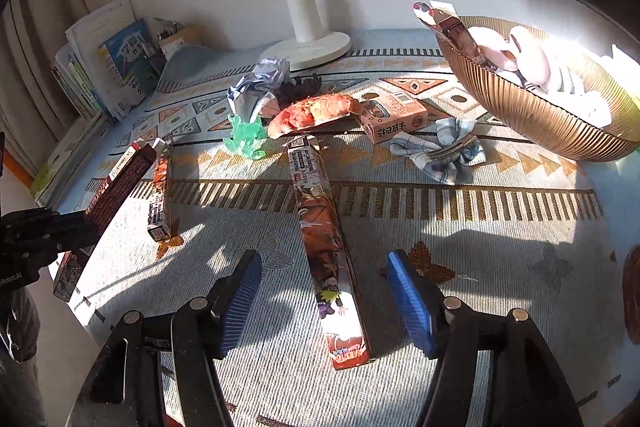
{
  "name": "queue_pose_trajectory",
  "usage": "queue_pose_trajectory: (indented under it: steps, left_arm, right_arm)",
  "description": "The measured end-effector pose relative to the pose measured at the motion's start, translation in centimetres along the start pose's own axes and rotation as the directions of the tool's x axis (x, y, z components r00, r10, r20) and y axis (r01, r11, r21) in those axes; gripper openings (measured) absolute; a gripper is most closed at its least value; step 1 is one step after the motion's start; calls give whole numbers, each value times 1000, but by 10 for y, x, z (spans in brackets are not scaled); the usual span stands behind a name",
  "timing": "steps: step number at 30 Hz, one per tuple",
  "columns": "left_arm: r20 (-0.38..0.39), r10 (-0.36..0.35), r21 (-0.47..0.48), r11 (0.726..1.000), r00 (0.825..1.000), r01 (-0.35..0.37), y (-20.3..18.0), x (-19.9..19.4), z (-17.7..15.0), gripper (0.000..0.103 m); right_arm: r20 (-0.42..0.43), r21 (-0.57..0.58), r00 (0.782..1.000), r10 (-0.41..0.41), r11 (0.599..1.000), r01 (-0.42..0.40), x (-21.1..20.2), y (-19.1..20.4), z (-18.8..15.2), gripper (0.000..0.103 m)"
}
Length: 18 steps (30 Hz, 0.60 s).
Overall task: Organize objects
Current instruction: 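Carry both snack boxes over the golden bowl and open both grippers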
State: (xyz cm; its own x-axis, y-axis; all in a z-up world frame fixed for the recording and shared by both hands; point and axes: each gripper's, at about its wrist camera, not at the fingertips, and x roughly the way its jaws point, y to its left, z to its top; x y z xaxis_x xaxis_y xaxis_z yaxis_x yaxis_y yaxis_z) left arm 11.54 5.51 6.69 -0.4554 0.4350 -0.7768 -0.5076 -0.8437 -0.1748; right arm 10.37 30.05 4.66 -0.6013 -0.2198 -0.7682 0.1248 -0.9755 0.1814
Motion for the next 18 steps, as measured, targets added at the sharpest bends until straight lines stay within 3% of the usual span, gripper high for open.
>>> queue_pose_trajectory:
  steps: [2, 3, 4, 5, 6, 7, 13, 16, 18]
  left_arm:
    - [15, 54, -62, 997, 998, -53, 23, -12, -6, 15]
    - [17, 75, -92, 993, 997, -73, 33, -16, -8, 15]
    - [22, 90, -123, 989, 996, -87, 43, -20, -11, 15]
    - [26, 100, -145, 985, 995, -95, 51, -22, -13, 15]
    - [28, 114, -158, 981, 993, -108, 56, -23, -14, 15]
    - [31, 135, -159, 979, 990, -129, 58, -24, -14, 15]
    - [82, 98, -52, 994, 992, -94, 24, -17, 21, 15]
    - [124, 56, 25, 998, 991, -60, -3, -15, 53, 15]
    - [154, 22, 60, 998, 988, -32, -22, -13, 79, 15]
  right_arm:
    - [-33, -9, 999, -24, 1000, 23, 13, 3, 4, 64]
    - [-62, -35, 997, -55, 998, 53, 20, 8, 3, 61]
    - [-40, -91, 991, -126, 988, 122, 20, 17, 0, 56]
    - [-30, -144, 985, -170, 976, 164, 21, 27, -4, 44]
    - [-22, -162, 986, -167, 974, 161, 19, 34, -7, 21]
    - [-34, -158, 990, -135, 979, 128, 18, 40, -9, 18]
    - [-21, -158, 1000, -6, 987, 3, -2, 54, -15, 18]
    - [42, -109, 999, -29, 994, 33, -30, 35, 3, 18]
    - [107, -50, 990, -89, 994, 95, -55, 12, 20, 18]
